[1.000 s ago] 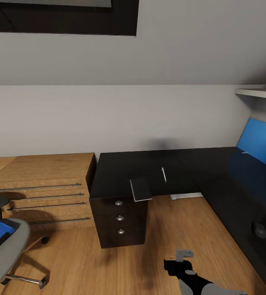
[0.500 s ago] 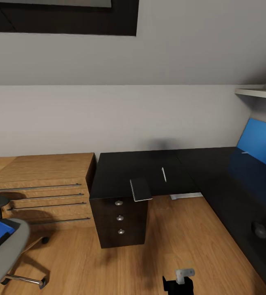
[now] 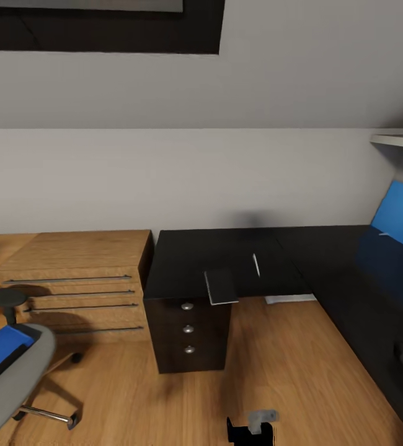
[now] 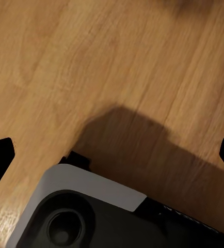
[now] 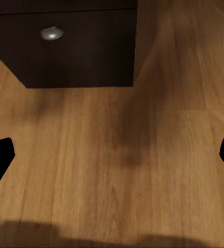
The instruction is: In the bedroom, organize the workspace by keeping the computer under the desk, ensuring the monitor is on the desk, placing the keyboard on the desk next to the monitor, placing the mouse on the desk next to the keyboard, moving the folder from the swivel chair onto the desk next to the mouse, stacking the notebook on top of the folder with the pen on top of the notebook, and positioning the swivel chair next to the desk.
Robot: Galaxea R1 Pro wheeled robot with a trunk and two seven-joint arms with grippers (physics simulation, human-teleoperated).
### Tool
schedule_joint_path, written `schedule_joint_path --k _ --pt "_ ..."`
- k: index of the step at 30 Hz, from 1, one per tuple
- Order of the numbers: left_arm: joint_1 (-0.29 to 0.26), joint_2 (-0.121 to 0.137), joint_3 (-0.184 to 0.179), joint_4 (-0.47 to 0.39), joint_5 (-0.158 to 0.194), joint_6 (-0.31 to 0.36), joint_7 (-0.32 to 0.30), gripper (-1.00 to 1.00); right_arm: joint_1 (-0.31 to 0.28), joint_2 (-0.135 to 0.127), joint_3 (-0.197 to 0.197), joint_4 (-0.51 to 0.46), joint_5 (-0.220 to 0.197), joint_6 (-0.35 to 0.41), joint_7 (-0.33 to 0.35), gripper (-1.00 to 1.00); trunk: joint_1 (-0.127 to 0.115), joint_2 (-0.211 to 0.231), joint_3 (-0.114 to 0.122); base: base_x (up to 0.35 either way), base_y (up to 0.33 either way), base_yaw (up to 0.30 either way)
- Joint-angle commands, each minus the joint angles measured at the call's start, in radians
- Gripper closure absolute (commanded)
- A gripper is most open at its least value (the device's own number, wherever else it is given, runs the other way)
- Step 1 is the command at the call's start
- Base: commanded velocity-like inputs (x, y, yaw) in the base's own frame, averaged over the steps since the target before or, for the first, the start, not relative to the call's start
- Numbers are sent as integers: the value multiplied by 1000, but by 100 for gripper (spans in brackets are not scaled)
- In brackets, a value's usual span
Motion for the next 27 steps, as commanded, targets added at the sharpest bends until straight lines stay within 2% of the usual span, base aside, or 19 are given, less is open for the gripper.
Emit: schedule_joint_path --k 1,13,27 --pt "-1 0 -7 2 10 -4 -4 -100 -1 3 8 2 -6 -4 -4 -100 0 -1 -1 0 0 257" --pt "-1 -3 -7 2 9 -4 -4 -100 0 8 5 -1 -9 -8 -5 -100 0 -1 -2 0 0 264" --pt "-1 -3 -7 2 9 -4 -4 -100 0 0 5 -1 -10 -11 -5 -100 0 -1 -4 0 0 37"
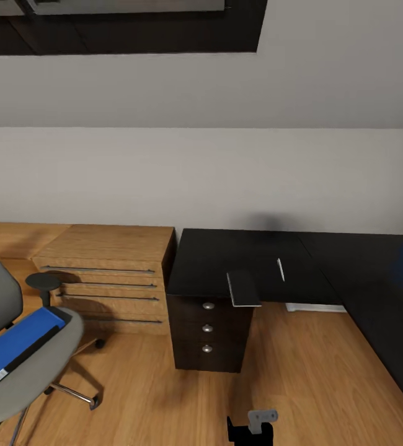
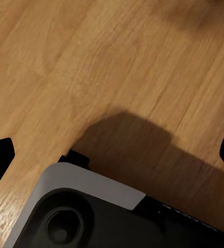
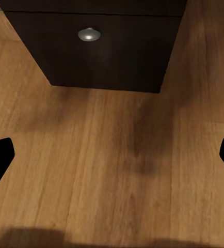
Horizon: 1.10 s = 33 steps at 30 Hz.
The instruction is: In the bedroom, organize the workspace by keeping the computer under the desk, ensuring the monitor is on the desk, placing the keyboard on the desk next to the monitor, placing the mouse on the desk next to the keyboard, moving the folder from the swivel chair onto the desk next to the mouse, stacking the notebook on top of the folder with the pen on top of the notebook, and positioning the swivel chair next to the desk.
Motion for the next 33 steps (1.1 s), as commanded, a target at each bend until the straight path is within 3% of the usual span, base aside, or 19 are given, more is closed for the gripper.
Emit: schedule_joint_path --k 1,21,33 --pt "-1 1 -7 1 10 -4 -4 -100 -1 2 11 2 -5 -3 -4 -100 0 -1 -1 0 0 136" --pt "-1 1 -7 1 10 -4 -4 -100 0 7 12 5 -3 1 -2 -100 0 -1 0 0 0 266" --pt "-1 1 -7 1 10 -4 -4 -100 0 4 11 5 -3 -2 -2 -100 0 -1 13 0 0 189"
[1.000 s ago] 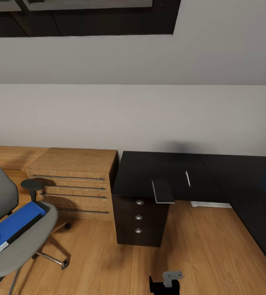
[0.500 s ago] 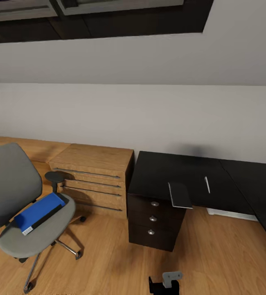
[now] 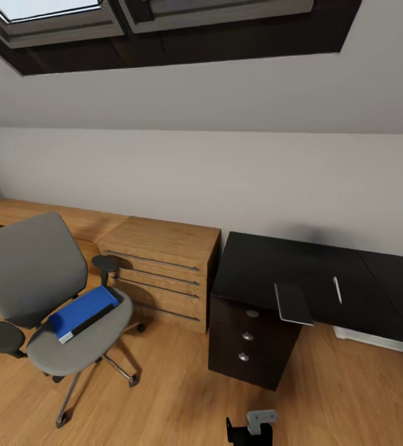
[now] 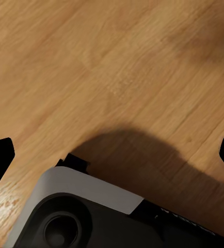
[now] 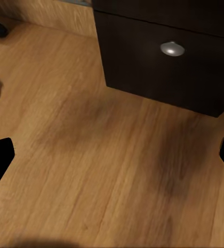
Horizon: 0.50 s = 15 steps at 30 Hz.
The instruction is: In the bedroom, organize the workspace by keeping the computer under the desk, ensuring the monitor is on the desk, placing the keyboard on the desk next to the monitor, placing the mouse on the desk next to the keyboard, moving the folder from the swivel chair onto the desk next to the mouse, stacking the notebook on top of the folder with the pen on top of the notebook, and positioning the swivel chair next to the desk.
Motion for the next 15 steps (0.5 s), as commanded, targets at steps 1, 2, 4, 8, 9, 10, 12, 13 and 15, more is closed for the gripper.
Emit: schedule_joint_path --k 1,2,4,8,9,10,12,13,15 --pt "-1 1 -7 2 10 -4 -4 -100 -1 0 9 2 -6 -4 -4 -100 0 -1 0 0 0 159" --pt "-1 1 -7 2 10 -4 -4 -100 -1 1 9 2 -6 -4 -4 -100 0 -1 2 0 0 159" --pt "-1 2 -7 2 10 -4 -4 -100 -1 1 9 2 -6 -4 -4 -100 0 -1 5 0 0 159" --pt "-1 2 -7 2 11 -4 -4 -100 0 1 9 2 -6 -4 -4 -100 0 -1 10 0 1 158" --pt "-1 2 -7 2 11 -4 -4 -100 -1 1 9 2 -6 -4 -4 -100 0 -1 11 0 35 158" --pt "-1 2 -7 2 11 -4 -4 -100 -1 1 9 2 -6 -4 -4 -100 0 -1 13 0 77 158" --pt "-1 3 -7 2 12 -4 -4 -100 -1 0 8 2 -7 -4 -4 -100 0 -1 15 0 162 158" --pt "-1 3 -7 2 12 -4 -4 -100 -1 0 8 2 -7 -4 -4 -100 0 -1 17 0 191 156" --pt "-1 3 -7 2 12 -5 -4 -100 -1 -2 8 2 -8 -5 -4 -100 0 -1 20 0 222 110"
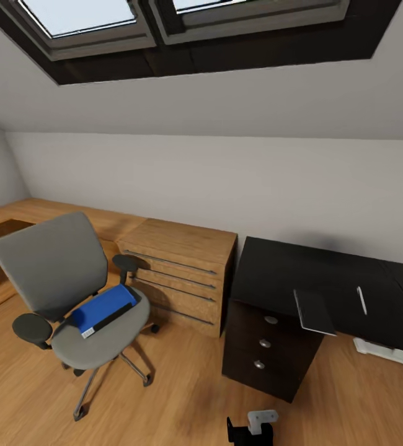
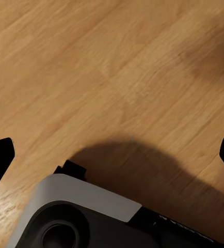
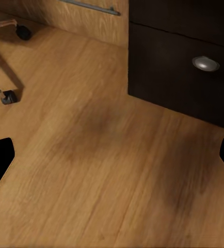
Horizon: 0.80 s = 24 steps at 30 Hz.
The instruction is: In the bedroom, organize the workspace by keeping the computer under the desk, ensuring the monitor is on the desk, placing the keyboard on the desk next to the monitor, placing the mouse on the desk next to the keyboard, moving the folder from the swivel chair onto the desk next to the mouse, stacking the notebook on top of the folder with the pen on top of the notebook, and positioning the swivel chair next to the desk.
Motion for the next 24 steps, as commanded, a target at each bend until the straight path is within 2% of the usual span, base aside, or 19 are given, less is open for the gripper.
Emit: schedule_joint_path --k 1,4,10,13,19,24 --pt "-1 1 -7 2 11 -3 -5 -100 -1 0 9 2 -6 -4 -4 -100 0 -1 0 0 235 72" --pt "-1 1 -7 2 11 -3 -5 -100 -1 -7 8 1 -7 -4 -4 -100 0 -1 5 0 247 -6" --pt "-1 2 -6 2 11 -4 -5 -100 -1 -42 9 -1 -4 -4 -5 -100 0 -1 12 0 212 -106" --pt "-1 4 -5 2 13 -5 -5 -100 -1 -80 9 -2 -4 -1 -6 -100 0 -1 14 0 153 -117" --pt "-1 12 -3 2 16 -6 -6 -100 -1 -114 10 0 -3 0 -7 -100 0 -1 18 0 148 -116" --pt "-1 15 -3 2 17 -8 -6 -100 26 -179 11 3 -4 -2 -6 -100 0 -1 20 0 181 -198"
